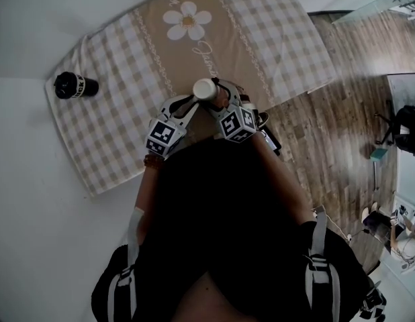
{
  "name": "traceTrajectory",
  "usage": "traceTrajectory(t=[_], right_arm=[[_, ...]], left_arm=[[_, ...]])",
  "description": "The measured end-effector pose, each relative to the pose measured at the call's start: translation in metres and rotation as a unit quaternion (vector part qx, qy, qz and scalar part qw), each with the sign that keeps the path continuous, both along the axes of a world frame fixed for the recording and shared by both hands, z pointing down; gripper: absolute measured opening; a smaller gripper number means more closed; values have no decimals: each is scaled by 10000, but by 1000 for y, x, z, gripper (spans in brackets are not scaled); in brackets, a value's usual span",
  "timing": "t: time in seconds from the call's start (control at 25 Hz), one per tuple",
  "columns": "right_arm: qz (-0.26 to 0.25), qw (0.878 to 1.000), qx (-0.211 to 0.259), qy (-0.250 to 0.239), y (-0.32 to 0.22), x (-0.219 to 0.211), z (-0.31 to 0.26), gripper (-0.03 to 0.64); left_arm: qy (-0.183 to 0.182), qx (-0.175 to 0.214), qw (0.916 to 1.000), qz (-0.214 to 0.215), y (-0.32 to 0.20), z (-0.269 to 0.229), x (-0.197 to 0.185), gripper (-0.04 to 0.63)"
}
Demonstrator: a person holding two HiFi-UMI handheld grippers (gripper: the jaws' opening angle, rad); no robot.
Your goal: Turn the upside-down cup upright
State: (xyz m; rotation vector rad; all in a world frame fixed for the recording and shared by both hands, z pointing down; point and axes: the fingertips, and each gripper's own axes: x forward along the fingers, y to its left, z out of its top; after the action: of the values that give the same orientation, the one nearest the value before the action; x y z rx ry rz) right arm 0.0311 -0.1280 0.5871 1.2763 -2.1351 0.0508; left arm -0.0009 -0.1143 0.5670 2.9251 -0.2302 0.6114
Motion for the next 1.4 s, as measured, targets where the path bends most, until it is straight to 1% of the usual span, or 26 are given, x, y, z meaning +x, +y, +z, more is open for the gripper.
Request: traceTrajectory(t=[0.08, 0.12, 0.16, 0.24, 0.28, 0.36, 0.44, 0.52, 0.56, 0.6, 0.76, 0.84, 0.92, 1.12, 1.28, 1.4], right_arm=[[37, 10000, -7, -79, -3, 0, 1, 350], [40, 10000, -11, -89, -4, 1, 1, 351], [42, 10000, -18, -87, -3, 2, 1, 351], [69, 9999, -34, -102, -2, 3, 3, 351], [100, 9999, -41, -116, -4, 3, 4, 351], [182, 9997, -45, -135, -6, 2, 4, 351], [216, 9996, -50, -151, -4, 2, 3, 351], [201, 9996, -79, -171, 0, 3, 2, 351], [201, 9996, -93, -181, 0, 4, 2, 351], [205, 9996, -97, -184, 0, 5, 2, 352], [176, 9998, -60, -84, -1, 4, 1, 351], [174, 9998, -65, -66, -5, 4, 1, 351], [154, 9998, -67, -47, -4, 4, 2, 353], [-71, 9996, 142, 236, -3, -2, -2, 354], [-69, 9993, 69, 358, 8, 3, 2, 356], [-159, 9990, 149, 401, -1, 1, 1, 359]], left_arm=[[-18, 6, 10000, -14, -6, -5, -1, 108], [-11, 16, 10000, -32, -8, -9, 0, 136], [10, -2, 10000, -55, -10, -14, 1, 170], [138, -62, 9999, -66, -16, -26, 7, 267], [230, -51, 9997, -36, -20, -31, 11, 297], [307, 14, 9995, 108, -25, -35, 21, 298], [243, 30, 9993, 292, -20, -34, 35, 301], [126, 53, 9990, 436, -11, -33, 47, 302], [56, 72, 9988, 482, -9, -32, 51, 329], [-12, 92, 9987, 508, -8, -30, 55, 336], [-293, 184, 9982, 496, -13, -23, 62, 336], [-390, 96, 9978, 528, -17, -17, 62, 339], [-390, -31, 9977, 557, -15, -14, 62, 342], [-444, -273, 9970, 574, -16, -12, 61, 360], [-445, -291, 9960, 723, -3, -8, 63, 353], [-405, -273, 9967, 650, -13, -10, 61, 351]])
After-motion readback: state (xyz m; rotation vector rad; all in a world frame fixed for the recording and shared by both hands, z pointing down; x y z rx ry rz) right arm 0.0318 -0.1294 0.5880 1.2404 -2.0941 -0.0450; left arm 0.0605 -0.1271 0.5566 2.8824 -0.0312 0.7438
